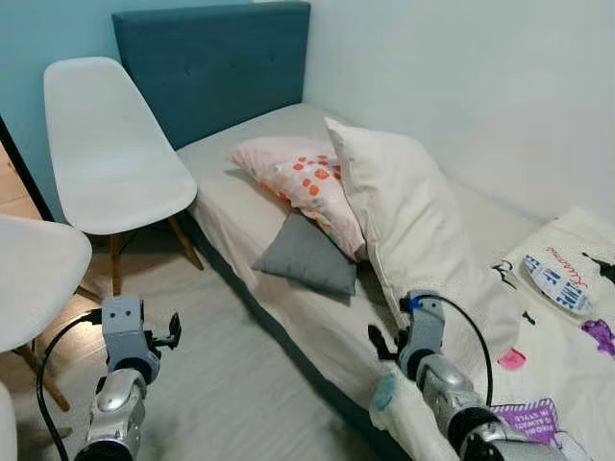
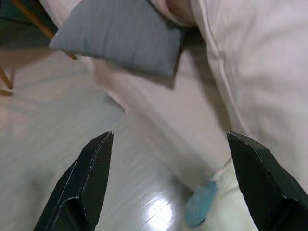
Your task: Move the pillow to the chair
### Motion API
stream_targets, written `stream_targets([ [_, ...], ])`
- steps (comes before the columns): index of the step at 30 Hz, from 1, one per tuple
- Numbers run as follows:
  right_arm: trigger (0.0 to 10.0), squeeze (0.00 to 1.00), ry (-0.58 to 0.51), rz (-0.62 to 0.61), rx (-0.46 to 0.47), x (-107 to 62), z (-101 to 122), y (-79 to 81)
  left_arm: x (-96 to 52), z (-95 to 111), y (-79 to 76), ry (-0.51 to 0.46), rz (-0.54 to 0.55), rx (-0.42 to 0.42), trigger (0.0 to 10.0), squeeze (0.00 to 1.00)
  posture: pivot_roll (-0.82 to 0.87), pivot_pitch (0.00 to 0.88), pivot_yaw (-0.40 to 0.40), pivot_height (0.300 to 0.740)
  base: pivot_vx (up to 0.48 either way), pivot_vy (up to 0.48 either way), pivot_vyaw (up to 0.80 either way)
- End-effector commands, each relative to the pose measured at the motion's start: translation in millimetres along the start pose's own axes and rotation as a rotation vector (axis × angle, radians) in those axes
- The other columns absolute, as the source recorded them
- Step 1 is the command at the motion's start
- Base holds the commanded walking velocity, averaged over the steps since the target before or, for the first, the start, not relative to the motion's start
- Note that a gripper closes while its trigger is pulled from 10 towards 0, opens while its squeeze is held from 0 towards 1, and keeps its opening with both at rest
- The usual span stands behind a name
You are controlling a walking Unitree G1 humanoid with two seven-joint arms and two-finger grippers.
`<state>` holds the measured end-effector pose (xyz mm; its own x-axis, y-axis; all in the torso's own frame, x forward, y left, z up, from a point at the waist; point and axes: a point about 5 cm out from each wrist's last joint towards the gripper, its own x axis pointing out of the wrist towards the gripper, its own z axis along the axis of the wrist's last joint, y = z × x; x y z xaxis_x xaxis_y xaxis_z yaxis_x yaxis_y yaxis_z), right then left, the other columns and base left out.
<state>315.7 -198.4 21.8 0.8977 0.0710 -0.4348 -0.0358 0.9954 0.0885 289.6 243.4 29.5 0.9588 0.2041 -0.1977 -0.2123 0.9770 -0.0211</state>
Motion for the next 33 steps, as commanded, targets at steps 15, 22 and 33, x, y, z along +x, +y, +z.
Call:
stream_targets([
  [15,10.0,0.00,-0.130,0.066,-0.046,6.3,31.4,8.7,-4.8,-4.1,7.2,0.003,0.006,0.002,10.0,0.00,-0.03,0.000,-0.052,0.740,0.452,0.000,0.00],
  [22,10.0,0.00,-0.180,0.069,-0.052,12.1,56.2,15.4,-5.1,-4.3,5.3,0.001,0.004,-0.007,10.0,0.00,-0.02,0.000,-0.060,0.740,0.458,0.000,-0.11],
  [33,10.0,0.00,-0.280,0.026,-0.112,14.6,96.7,12.8,-4.9,-4.1,-7.1,-0.009,-0.044,-0.026,10.0,0.00,-0.05,0.000,-0.065,0.740,0.450,0.000,-0.80],
])
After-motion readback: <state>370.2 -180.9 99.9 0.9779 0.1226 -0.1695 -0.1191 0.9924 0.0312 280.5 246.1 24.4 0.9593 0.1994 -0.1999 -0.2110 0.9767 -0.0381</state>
